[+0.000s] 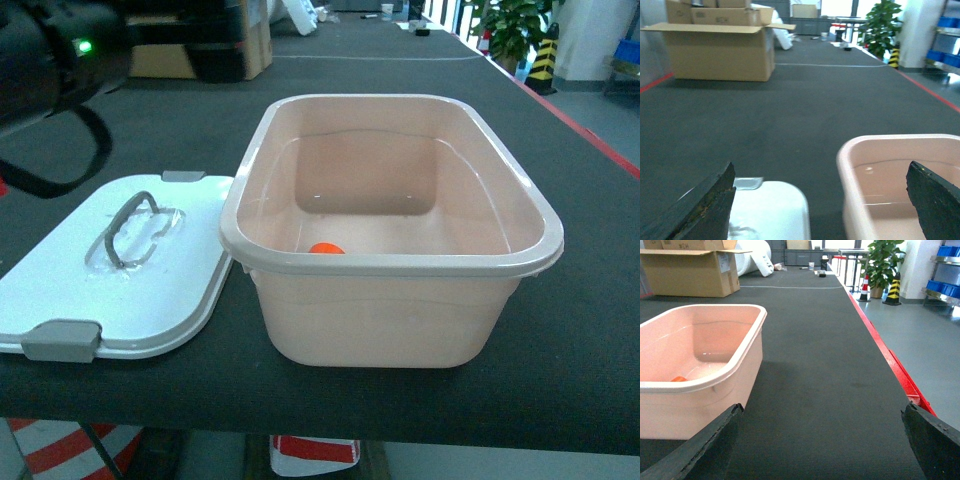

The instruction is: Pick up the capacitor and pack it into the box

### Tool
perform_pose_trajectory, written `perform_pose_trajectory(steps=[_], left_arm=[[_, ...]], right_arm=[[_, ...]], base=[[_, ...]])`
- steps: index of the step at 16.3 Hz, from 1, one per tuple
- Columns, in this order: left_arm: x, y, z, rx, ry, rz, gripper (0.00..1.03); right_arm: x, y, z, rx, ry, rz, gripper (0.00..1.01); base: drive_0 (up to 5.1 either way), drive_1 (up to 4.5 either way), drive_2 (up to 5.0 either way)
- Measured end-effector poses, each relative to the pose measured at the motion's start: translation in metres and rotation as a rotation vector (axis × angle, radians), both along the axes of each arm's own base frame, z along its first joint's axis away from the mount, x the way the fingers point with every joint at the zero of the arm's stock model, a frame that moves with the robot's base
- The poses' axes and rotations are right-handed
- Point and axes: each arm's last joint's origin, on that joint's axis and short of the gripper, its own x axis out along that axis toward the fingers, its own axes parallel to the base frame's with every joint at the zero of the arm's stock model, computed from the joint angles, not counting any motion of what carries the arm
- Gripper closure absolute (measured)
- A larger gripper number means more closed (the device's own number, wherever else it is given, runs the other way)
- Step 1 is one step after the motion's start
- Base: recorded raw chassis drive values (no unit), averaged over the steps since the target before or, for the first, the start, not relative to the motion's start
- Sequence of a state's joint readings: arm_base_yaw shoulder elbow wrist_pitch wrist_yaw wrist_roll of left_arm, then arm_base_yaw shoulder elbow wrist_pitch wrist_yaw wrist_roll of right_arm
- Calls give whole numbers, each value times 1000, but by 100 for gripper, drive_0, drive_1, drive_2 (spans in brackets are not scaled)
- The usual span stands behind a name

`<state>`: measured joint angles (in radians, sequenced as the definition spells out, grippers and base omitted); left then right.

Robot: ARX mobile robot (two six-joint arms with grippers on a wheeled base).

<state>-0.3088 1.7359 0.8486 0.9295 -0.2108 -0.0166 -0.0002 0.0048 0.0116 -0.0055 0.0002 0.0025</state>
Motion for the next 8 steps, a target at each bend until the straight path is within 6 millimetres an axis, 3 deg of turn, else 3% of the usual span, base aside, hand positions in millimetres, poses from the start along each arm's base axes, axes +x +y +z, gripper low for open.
perform_pose_trajectory(steps=[1, 2, 5, 8], left_arm=[[2, 14, -8, 6, 16, 34, 5], [7, 29, -28, 23, 67, 76, 5], [30, 53, -83, 63, 199, 127, 5], [54, 69, -117, 79, 280, 161, 5]], right_arm=[[0, 0, 0, 0, 0, 0, 3], [0, 0, 0, 0, 0, 0, 3], [0, 0, 0, 0, 0, 0, 3], [0, 0, 0, 0, 0, 0, 3]], base=[[0, 0, 0], [0, 0, 0], [0, 0, 0], [0, 0, 0]])
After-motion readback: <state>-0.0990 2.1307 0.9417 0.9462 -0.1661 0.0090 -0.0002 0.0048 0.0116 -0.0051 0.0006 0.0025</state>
